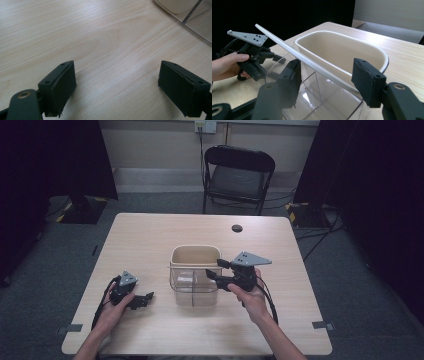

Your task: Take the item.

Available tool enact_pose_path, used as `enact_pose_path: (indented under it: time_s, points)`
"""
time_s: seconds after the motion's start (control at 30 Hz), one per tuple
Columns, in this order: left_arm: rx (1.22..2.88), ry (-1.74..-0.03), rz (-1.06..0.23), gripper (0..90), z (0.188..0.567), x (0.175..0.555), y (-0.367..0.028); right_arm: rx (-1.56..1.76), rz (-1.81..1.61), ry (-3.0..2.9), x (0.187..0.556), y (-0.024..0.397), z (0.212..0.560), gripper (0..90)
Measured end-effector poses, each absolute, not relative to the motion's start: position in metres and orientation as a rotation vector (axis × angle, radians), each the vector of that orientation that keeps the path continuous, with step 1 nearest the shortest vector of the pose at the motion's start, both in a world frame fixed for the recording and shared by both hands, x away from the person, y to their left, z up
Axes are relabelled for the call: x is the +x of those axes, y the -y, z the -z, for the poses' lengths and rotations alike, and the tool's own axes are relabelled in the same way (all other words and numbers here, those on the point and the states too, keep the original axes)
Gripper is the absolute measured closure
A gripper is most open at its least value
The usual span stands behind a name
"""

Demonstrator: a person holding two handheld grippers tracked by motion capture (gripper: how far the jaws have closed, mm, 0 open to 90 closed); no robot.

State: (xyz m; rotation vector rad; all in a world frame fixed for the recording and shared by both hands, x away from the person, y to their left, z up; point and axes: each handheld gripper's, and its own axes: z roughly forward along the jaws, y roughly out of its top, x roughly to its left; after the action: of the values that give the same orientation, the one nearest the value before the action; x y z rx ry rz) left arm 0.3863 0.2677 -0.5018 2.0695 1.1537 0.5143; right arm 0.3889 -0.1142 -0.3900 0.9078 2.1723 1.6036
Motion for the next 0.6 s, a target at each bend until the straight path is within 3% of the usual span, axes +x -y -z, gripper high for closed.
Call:
enact_pose_path:
  time_s: [0.6]
  points:
    - [2.067, -1.154, -0.513, 14.1, 0.5019, 0.3863, -0.2676, 0.909, -1.602, -2.171, 0.3887, 0.114, 0.39, 41.0]
